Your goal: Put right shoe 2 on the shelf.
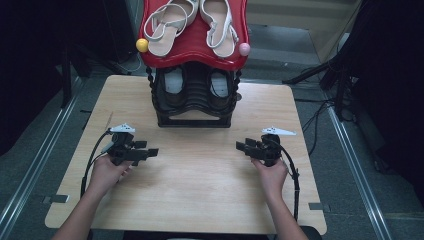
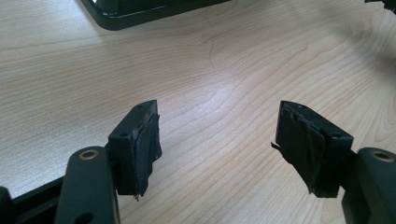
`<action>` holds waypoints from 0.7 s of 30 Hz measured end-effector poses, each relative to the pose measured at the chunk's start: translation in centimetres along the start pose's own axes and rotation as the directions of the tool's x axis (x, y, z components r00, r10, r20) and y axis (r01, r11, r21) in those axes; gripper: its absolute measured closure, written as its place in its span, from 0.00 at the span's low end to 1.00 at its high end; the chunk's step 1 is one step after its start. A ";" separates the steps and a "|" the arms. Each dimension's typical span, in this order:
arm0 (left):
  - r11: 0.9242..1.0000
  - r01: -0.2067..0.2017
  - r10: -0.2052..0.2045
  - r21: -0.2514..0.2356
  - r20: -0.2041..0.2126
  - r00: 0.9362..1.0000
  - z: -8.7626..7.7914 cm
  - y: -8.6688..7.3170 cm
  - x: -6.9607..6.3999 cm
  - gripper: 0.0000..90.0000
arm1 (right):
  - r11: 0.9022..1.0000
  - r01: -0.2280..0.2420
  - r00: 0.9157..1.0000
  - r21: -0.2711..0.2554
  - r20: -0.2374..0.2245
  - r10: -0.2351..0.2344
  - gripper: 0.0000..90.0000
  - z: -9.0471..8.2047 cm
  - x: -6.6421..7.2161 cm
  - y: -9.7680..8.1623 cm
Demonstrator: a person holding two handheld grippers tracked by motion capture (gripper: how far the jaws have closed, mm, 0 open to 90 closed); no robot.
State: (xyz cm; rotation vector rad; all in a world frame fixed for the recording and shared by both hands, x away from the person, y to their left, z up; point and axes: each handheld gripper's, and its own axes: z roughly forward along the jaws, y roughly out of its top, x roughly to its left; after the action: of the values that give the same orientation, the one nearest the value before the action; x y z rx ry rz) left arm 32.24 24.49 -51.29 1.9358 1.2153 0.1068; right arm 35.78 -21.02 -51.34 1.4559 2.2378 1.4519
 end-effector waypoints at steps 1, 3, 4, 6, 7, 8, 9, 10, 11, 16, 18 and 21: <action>1.000 0.000 0.000 0.000 -0.001 1.000 0.0 0.0 0.0 0.34 | 1.000 0.000 1.000 0.000 0.000 0.000 0.52 0.0 0.0 0.0; 1.000 -0.001 0.001 0.001 0.000 1.000 0.0 0.0 0.0 0.34 | 1.000 -0.002 1.000 -0.003 0.002 0.002 0.52 -0.1 -0.1 0.0; 1.000 0.000 0.000 0.002 0.000 1.000 0.0 0.0 0.0 0.34 | 1.000 0.000 1.000 -0.004 0.002 0.000 0.52 -0.1 -0.1 0.0; 1.000 0.001 -0.001 0.000 -0.002 1.000 0.0 0.0 0.0 0.34 | 1.000 -0.002 1.000 -0.006 0.003 0.002 0.52 -0.1 -0.1 0.0; 1.000 0.001 -0.001 0.002 0.000 1.000 0.0 0.0 0.0 0.34 | 1.000 -0.001 1.000 -0.004 0.003 0.001 0.52 -0.1 -0.1 0.0; 1.000 0.000 0.000 0.002 0.000 1.000 0.0 0.0 0.0 0.34 | 1.000 0.001 1.000 -0.005 0.005 -0.001 0.52 -0.1 -0.1 0.0; 1.000 0.001 -0.001 0.002 -0.001 1.000 0.0 0.0 0.0 0.34 | 1.000 0.001 1.000 -0.005 0.005 -0.001 0.51 -0.1 -0.1 0.0; 1.000 0.001 -0.001 0.002 0.000 1.000 0.0 0.0 0.0 0.33 | 1.000 0.000 1.000 -0.006 0.004 0.000 0.51 -0.1 0.0 0.0; 1.000 0.001 -0.001 0.001 -0.002 1.000 0.0 0.0 0.0 0.33 | 1.000 0.001 1.000 -0.006 0.006 -0.001 0.51 -0.1 0.0 0.0; 1.000 0.005 -0.005 0.006 -0.002 1.000 0.1 0.0 0.1 0.31 | 1.000 0.000 1.000 -0.006 0.008 0.000 0.50 -0.1 -0.1 0.0; 1.000 0.009 -0.009 0.002 -0.010 1.000 0.2 0.0 0.1 0.29 | 1.000 0.005 1.000 -0.006 0.013 -0.005 0.46 0.0 -0.1 0.0; 1.000 -0.002 0.002 0.006 -0.024 1.000 0.4 -0.1 0.0 0.28 | 0.999 0.042 0.998 0.006 0.044 -0.042 0.40 0.4 0.0 -0.1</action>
State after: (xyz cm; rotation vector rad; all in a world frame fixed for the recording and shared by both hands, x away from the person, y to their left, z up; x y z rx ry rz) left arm 32.37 24.29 -51.64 1.9458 1.2303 0.1284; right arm 35.87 -20.75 -51.62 1.4195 2.2344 1.3892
